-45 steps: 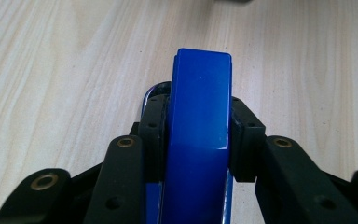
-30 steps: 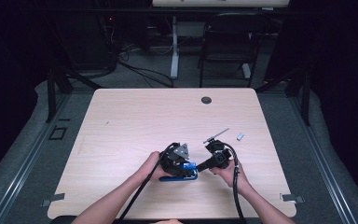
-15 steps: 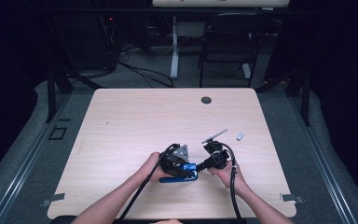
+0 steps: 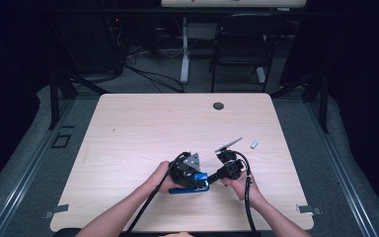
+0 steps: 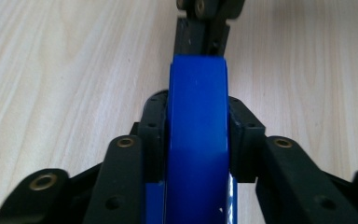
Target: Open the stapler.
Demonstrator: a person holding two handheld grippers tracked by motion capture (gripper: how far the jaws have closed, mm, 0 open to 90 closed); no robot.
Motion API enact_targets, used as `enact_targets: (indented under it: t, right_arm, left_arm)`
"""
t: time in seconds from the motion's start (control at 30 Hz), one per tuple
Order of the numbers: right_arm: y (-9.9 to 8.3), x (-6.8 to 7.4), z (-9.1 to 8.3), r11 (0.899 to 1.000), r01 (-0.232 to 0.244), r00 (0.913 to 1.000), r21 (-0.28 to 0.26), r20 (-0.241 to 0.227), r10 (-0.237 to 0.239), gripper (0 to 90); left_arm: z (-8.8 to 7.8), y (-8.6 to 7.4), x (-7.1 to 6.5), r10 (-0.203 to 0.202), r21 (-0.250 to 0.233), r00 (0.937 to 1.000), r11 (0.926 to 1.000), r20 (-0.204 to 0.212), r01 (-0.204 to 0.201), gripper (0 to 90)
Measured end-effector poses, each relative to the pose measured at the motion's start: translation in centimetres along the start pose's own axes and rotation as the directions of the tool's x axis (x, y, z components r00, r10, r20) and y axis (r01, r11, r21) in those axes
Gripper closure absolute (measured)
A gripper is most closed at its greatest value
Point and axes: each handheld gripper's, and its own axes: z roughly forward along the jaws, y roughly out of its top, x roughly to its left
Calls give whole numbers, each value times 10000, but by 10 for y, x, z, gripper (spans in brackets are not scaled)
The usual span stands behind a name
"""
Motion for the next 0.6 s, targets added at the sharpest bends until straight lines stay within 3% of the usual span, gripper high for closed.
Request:
enact_targets:
  t: [0.07,0.6]
  right_arm:
    - [0,-2,-2,9996,124,9999,256,-21,-123,900]
    - [-2,1,-1,9996,-255,9997,137,28,254,900]
  left_arm:
    - [-1,2,-2,94,-26,9999,10000,-122,-94,622]
    - [3,5,-3,79,167,9997,9998,-211,-75,641]
